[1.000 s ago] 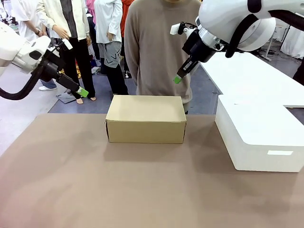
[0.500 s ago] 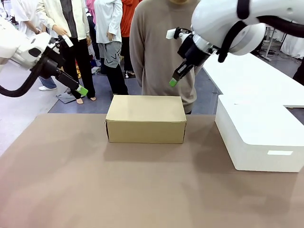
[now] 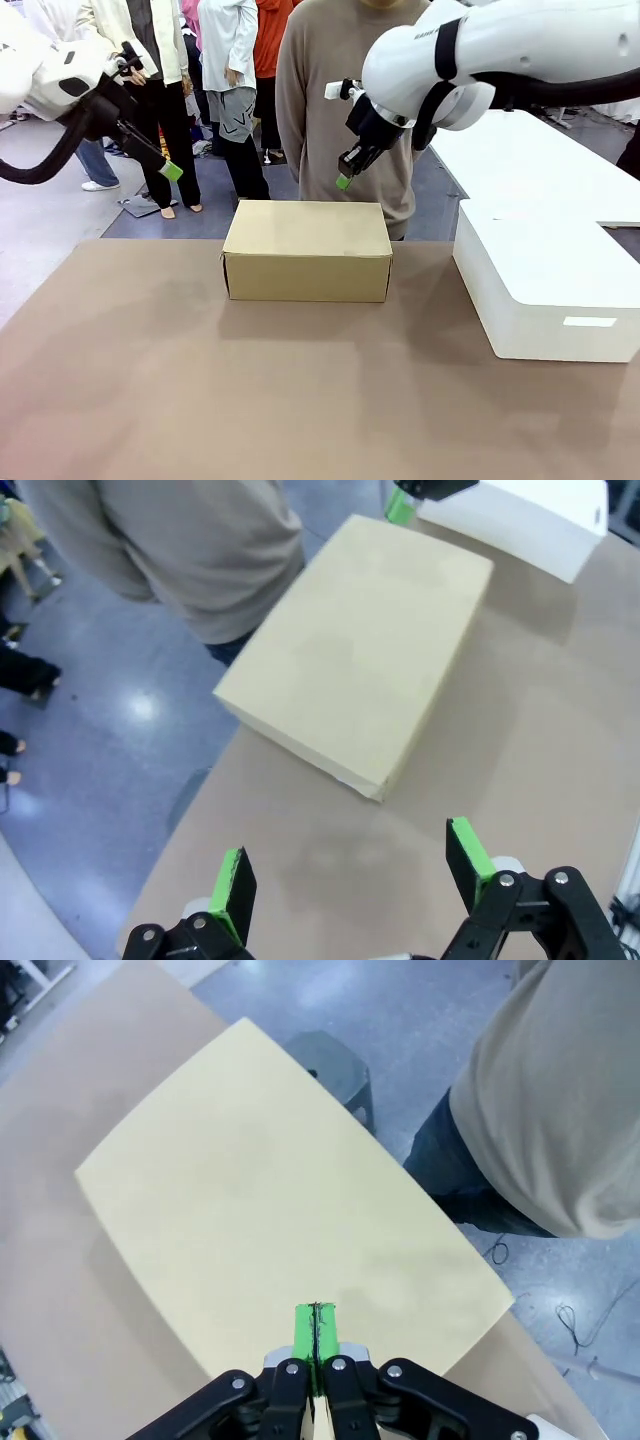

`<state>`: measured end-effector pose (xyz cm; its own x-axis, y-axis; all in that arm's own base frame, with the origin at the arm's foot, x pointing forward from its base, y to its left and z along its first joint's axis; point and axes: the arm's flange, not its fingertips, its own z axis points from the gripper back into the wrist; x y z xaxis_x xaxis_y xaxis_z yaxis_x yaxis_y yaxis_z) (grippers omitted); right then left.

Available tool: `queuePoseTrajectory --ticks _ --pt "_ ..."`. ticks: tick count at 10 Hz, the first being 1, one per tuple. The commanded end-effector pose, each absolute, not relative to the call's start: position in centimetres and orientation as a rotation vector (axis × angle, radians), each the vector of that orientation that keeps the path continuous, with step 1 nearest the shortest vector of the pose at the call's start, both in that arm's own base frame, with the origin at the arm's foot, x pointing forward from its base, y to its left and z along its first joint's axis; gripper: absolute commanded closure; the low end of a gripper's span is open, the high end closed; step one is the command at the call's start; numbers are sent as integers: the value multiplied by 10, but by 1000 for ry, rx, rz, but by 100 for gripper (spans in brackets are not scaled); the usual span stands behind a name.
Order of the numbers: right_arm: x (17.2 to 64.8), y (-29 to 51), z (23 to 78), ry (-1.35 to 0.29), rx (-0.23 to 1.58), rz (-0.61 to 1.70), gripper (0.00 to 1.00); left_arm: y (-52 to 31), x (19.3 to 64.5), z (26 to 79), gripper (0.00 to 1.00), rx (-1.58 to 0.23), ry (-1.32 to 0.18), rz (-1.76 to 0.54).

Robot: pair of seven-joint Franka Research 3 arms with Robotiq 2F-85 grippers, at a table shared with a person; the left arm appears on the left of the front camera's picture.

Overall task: Pack the shoes into the box.
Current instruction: Press down on the lid of the Shoes Box.

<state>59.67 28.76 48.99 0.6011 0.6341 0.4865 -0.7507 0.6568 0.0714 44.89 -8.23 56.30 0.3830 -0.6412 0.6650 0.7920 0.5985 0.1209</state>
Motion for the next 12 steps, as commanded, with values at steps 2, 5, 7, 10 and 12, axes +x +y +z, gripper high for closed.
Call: queuePoseTrajectory --ticks 2,5,7,10,12 --pt "624 309 478 -438 246 741 100 -85 424 551 0 -181 -794 -871" --pt "640 320 457 -422 234 705 100 -84 431 552 0 -300 -726 -935" --pt "649 327 437 -373 215 696 100 -90 428 552 0 -219 -787 -900" --pt "656 334 409 -318 169 694 100 -90 428 552 0 -219 -787 -900" --pt "658 336 398 -287 155 694 100 -90 428 552 0 -219 -787 -900"
